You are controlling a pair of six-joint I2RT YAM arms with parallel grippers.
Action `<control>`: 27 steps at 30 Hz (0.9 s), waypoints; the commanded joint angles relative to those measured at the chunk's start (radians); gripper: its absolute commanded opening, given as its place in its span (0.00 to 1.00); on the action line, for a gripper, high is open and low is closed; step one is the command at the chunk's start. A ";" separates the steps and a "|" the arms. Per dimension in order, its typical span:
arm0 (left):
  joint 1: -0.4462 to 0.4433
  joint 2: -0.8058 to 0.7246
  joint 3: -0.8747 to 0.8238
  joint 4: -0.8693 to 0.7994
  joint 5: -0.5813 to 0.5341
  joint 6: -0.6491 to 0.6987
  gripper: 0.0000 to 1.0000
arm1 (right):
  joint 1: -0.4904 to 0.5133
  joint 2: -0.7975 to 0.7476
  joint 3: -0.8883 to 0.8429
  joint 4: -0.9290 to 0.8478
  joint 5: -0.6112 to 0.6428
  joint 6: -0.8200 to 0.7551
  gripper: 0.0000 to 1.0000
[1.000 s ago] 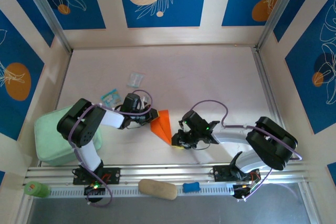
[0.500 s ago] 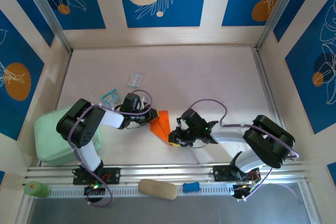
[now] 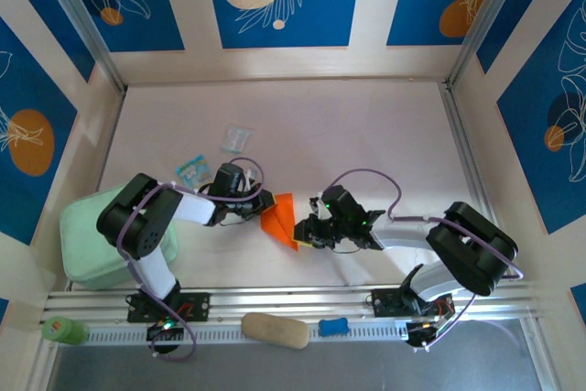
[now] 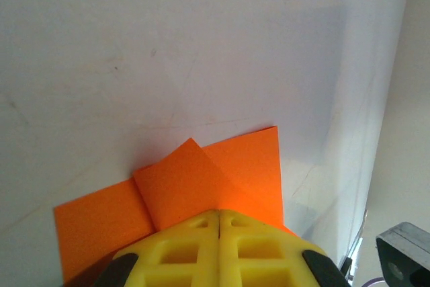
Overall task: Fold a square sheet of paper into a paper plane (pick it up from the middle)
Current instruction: Turn over the paper at the center of the table.
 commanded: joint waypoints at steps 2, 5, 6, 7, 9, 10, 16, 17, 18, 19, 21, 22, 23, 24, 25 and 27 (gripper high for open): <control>0.007 -0.029 -0.022 -0.036 -0.019 -0.011 0.00 | -0.007 0.016 -0.013 0.035 -0.027 -0.007 0.18; 0.007 -0.048 -0.021 -0.050 -0.020 -0.009 0.00 | -0.007 0.013 -0.015 0.020 -0.022 -0.018 0.10; 0.007 -0.060 -0.024 -0.050 -0.020 -0.009 0.00 | -0.007 0.011 -0.015 0.014 -0.019 -0.024 0.08; 0.007 -0.072 -0.025 -0.049 -0.020 -0.009 0.02 | -0.007 0.007 -0.015 0.007 -0.016 -0.029 0.06; 0.007 -0.107 -0.036 -0.043 -0.023 -0.008 0.06 | -0.008 -0.013 -0.007 -0.024 -0.008 -0.049 0.04; 0.007 -0.130 -0.041 -0.041 -0.026 -0.004 0.09 | -0.007 -0.027 0.001 -0.050 -0.003 -0.061 0.03; 0.006 -0.328 -0.034 -0.201 -0.101 0.099 0.19 | 0.017 -0.182 0.070 -0.319 0.152 -0.195 0.03; 0.006 -0.370 -0.025 -0.254 -0.126 0.133 0.20 | 0.019 -0.214 0.076 -0.356 0.187 -0.216 0.03; 0.006 -0.411 -0.016 -0.314 -0.153 0.169 0.21 | 0.021 -0.244 0.083 -0.391 0.219 -0.234 0.03; 0.006 -0.447 -0.009 -0.359 -0.177 0.198 0.22 | 0.023 -0.270 0.086 -0.417 0.246 -0.250 0.03; 0.006 -0.529 -0.002 -0.449 -0.235 0.254 0.24 | 0.025 -0.332 0.096 -0.475 0.299 -0.281 0.03; 0.006 -0.566 -0.001 -0.479 -0.258 0.271 0.24 | 0.023 -0.353 0.100 -0.497 0.318 -0.292 0.03; 0.006 -0.603 -0.004 -0.510 -0.281 0.293 0.26 | 0.024 -0.374 0.111 -0.528 0.339 -0.305 0.02; 0.006 -0.651 -0.006 -0.535 -0.305 0.312 0.27 | 0.025 -0.392 0.126 -0.563 0.358 -0.319 0.02; 0.006 -0.684 -0.011 -0.557 -0.326 0.325 0.29 | 0.026 -0.404 0.140 -0.593 0.372 -0.331 0.03; 0.006 -0.756 -0.029 -0.595 -0.372 0.349 0.33 | 0.030 -0.425 0.170 -0.644 0.399 -0.362 0.03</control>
